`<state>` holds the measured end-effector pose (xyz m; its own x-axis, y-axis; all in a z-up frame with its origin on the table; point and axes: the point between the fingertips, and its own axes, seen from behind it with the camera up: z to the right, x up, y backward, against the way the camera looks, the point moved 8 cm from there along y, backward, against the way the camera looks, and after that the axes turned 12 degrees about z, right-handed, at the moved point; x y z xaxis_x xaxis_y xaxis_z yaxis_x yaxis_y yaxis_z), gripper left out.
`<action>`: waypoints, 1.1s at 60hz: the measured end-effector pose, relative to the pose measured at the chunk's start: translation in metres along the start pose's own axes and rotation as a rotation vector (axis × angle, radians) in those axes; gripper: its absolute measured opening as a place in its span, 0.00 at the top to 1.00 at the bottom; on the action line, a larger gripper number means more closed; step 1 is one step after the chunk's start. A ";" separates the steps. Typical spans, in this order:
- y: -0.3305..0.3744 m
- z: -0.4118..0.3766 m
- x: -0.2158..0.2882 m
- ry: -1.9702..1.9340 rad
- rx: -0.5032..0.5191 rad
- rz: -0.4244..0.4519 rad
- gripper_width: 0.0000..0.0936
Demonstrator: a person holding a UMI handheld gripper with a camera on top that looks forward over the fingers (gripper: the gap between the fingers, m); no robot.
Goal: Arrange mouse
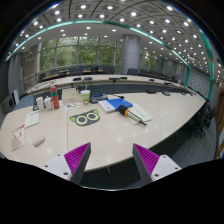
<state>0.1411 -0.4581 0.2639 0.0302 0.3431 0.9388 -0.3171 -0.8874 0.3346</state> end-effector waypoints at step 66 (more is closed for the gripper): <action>-0.142 -0.464 -0.140 0.033 0.392 -0.100 0.08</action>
<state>-0.2580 -0.2369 0.0467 0.0103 0.4381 0.8988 0.0717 -0.8969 0.4364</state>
